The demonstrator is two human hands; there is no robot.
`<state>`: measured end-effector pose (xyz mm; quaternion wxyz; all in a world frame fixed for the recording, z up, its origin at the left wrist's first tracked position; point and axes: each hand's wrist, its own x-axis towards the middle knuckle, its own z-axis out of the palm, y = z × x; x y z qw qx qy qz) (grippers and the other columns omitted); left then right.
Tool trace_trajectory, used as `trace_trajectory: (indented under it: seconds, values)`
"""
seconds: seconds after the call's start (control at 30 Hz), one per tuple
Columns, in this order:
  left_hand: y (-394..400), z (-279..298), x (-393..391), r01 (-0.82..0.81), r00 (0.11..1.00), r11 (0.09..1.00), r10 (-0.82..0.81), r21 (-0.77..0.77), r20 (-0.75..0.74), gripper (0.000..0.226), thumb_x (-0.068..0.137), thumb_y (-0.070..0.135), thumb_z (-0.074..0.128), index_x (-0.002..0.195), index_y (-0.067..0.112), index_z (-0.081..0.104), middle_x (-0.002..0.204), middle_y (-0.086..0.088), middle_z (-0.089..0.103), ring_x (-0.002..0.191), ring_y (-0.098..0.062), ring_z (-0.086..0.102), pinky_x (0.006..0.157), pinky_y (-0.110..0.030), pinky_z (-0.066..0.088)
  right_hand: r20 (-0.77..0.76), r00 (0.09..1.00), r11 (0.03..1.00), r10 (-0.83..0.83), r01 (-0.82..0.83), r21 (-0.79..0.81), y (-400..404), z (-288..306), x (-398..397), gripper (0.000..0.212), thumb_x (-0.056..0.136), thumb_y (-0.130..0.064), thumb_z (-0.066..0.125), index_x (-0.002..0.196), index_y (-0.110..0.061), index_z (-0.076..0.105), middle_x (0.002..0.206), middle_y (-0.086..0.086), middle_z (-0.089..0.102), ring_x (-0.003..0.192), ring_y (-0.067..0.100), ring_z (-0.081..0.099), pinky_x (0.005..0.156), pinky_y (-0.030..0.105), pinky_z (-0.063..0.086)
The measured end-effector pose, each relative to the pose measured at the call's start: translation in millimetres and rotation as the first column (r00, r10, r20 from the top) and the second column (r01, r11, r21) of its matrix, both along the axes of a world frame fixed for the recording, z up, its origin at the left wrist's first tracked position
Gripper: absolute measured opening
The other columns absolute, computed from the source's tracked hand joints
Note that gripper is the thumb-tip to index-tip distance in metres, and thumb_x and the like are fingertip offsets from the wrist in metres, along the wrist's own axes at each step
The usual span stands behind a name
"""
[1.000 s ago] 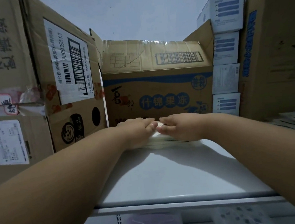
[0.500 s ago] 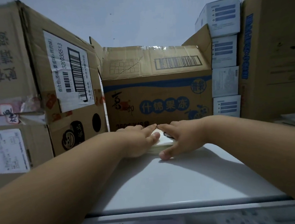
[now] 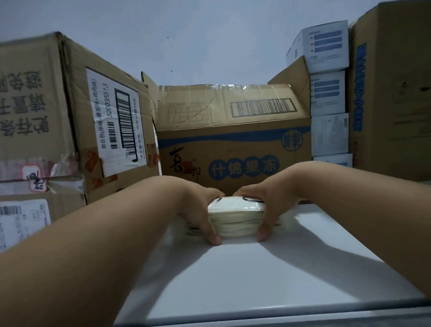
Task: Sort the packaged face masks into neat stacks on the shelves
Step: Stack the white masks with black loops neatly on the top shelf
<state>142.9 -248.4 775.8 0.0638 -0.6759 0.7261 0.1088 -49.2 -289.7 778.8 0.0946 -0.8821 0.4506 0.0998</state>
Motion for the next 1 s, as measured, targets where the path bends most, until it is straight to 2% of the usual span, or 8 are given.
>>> trace_trajectory:
  seconds: [0.23, 0.37, 0.47, 0.53, 0.6, 0.7, 0.83, 1.0]
  values:
    - [5.1, -1.3, -1.4, 0.02, 0.999, 0.997, -0.018, -0.076, 0.039, 0.089, 0.062, 0.046, 0.09, 0.137, 0.041, 0.042, 0.125, 0.009, 0.058, 0.111, -0.018, 0.057, 0.103, -0.042, 0.047, 0.09, 0.996, 0.999, 0.027, -0.026, -0.019, 4.9, -4.8, -6.7, 0.095, 0.068, -0.043, 0.088, 0.144, -0.047, 0.031, 0.128, -0.016, 0.054, 0.116, 0.014, 0.052, 0.104, 0.037, 0.043]
    - [16.5, 2.4, 0.4, -0.032, 0.999, 0.991, 0.032, -0.129, 0.002, 0.123, 0.056, 0.061, 0.088, 0.154, 0.043, 0.016, 0.156, 0.006, 0.037, 0.138, -0.025, 0.04, 0.115, -0.044, 0.035, 0.126, 0.992, 0.998, -0.03, 0.037, -0.053, 11.6, -2.1, -11.2, 0.119, 0.059, -0.064, 0.084, 0.152, -0.05, 0.01, 0.154, -0.017, 0.031, 0.141, 0.018, 0.034, 0.117, 0.041, 0.028]
    - [31.2, 3.2, 6.2, -0.121, 0.992, 0.949, 0.104, -0.29, -0.075, 0.123, 0.062, 0.067, 0.08, 0.157, 0.039, 0.007, 0.163, -0.001, 0.022, 0.145, -0.029, 0.032, 0.116, -0.043, 0.034, 0.344, 0.933, 0.99, -0.105, 0.131, -0.053, 20.1, 5.1, -24.1, 0.119, 0.054, -0.078, 0.07, 0.153, -0.048, 0.01, 0.162, -0.013, 0.019, 0.148, 0.02, 0.024, 0.119, 0.042, 0.023]
    - [41.8, -5.1, 10.9, -0.222, 0.969, 0.908, 0.164, -0.355, -0.188, 0.119, 0.065, 0.073, 0.073, 0.157, 0.036, 0.009, 0.163, -0.005, 0.023, 0.143, -0.03, 0.036, 0.114, -0.041, 0.036, 0.531, 0.824, 0.973, -0.199, 0.232, 0.004, 20.6, -0.3, -33.5, 0.12, 0.055, -0.083, 0.065, 0.155, -0.039, 0.017, 0.155, -0.008, 0.034, 0.139, 0.023, 0.036, 0.113, 0.043, 0.029]
    - [51.2, -17.5, 11.9, -0.361, 0.888, 0.868, 0.209, -0.342, -0.409, 0.108, 0.074, 0.074, 0.065, 0.158, 0.029, 0.013, 0.162, -0.005, 0.026, 0.143, -0.029, 0.035, 0.113, -0.038, 0.034, 0.734, 0.558, 0.907, -0.389, 0.372, 0.198, 16.7, -12.6, -40.2, 0.116, 0.06, -0.088, 0.061, 0.153, -0.027, 0.029, 0.134, -0.004, 0.05, 0.119, 0.025, 0.05, 0.103, 0.045, 0.038]
    - [58.7, -34.8, 10.1, -0.445, 0.794, 0.842, 0.215, -0.304, -0.568, 0.097, 0.083, 0.067, 0.061, 0.157, 0.021, 0.018, 0.161, -0.003, 0.03, 0.142, -0.029, 0.036, 0.11, -0.036, 0.034, 0.794, 0.198, 0.802, -0.574, 0.332, 0.497, 18.7, -30.1, -36.2, 0.08, 0.089, -0.066, 0.054, 0.152, -0.021, 0.033, 0.137, 0.007, 0.051, 0.121, 0.029, 0.05, 0.104, 0.045, 0.042]
    - [57.9, -44.8, 1.9, -0.43, 0.806, 0.836, 0.187, -0.339, -0.561, 0.083, 0.09, 0.058, 0.06, 0.153, 0.018, 0.027, 0.151, -0.002, 0.043, 0.129, -0.024, 0.046, 0.088, -0.028, 0.036, 0.788, 0.172, 0.798, -0.591, 0.264, 0.541, 21.6, -45.9, -26.0, 0.078, 0.091, -0.063, 0.053, 0.154, -0.023, 0.03, 0.16, 0.007, 0.028, 0.146, 0.03, 0.025, 0.117, 0.046, 0.02]
    - [57.7, -49.0, 7.8, -0.475, 0.742, 0.816, 0.169, -0.33, -0.649, 0.09, 0.085, 0.059, 0.065, 0.154, 0.013, 0.028, 0.154, -0.006, 0.039, 0.132, -0.026, 0.045, 0.091, -0.027, 0.035, 0.828, 0.048, 0.826, -0.559, 0.128, 0.549, 28.5, -39.4, -36.4, 0.082, 0.086, -0.058, 0.064, 0.152, -0.02, 0.034, 0.159, 0.0, 0.03, 0.149, 0.025, 0.022, 0.121, 0.042, 0.015]
